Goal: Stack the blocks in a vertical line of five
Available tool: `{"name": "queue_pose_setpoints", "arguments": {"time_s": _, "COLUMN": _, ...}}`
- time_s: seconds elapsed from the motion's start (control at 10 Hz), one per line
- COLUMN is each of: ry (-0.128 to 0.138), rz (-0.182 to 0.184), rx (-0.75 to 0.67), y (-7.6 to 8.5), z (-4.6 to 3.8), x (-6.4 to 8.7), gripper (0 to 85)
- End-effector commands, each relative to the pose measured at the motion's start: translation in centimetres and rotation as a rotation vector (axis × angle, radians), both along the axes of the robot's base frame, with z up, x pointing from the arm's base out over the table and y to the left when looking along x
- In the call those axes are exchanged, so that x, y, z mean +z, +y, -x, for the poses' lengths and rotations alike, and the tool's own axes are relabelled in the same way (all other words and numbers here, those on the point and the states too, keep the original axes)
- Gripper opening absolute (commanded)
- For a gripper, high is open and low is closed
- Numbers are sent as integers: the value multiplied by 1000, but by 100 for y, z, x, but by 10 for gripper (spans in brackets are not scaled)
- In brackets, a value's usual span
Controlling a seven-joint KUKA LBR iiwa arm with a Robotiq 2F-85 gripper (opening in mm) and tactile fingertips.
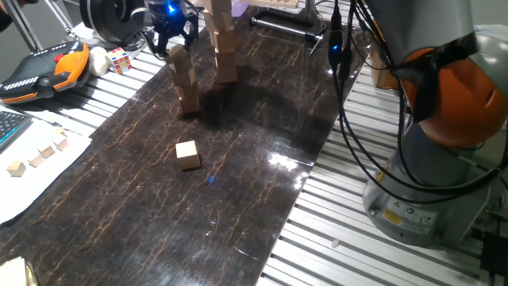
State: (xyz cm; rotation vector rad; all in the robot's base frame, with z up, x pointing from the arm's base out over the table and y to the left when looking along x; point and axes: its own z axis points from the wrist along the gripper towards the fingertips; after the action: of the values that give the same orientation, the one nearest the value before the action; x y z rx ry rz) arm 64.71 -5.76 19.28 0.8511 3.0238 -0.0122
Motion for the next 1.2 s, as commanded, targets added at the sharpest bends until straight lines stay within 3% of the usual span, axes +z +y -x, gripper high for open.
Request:
{"name": "queue_pose_setpoints", "arguments": {"time_s": 0.0, "ry": 1, "rz": 0, "rx": 0, "y": -1, "z": -1, "x": 0, "gripper": 603}}
{"name": "queue_pose_setpoints", "arguments": {"time_s": 0.4, "ry": 10, "rz": -6, "rx": 3, "y": -3, "z": 4, "x": 24, "gripper": 620}}
{"name": "queue_pose_setpoints", "arguments": {"time_s": 0.7, "ry": 29, "rz": -21, "rx": -23, "y": 36, "z": 56, "x": 155, "gripper": 643}}
{"name": "queue_pose_setpoints", "arguments": {"time_s": 1.1, "ry": 37, "rz": -49, "rx": -64, "y": 63, "z": 302, "x": 363, "gripper": 627}}
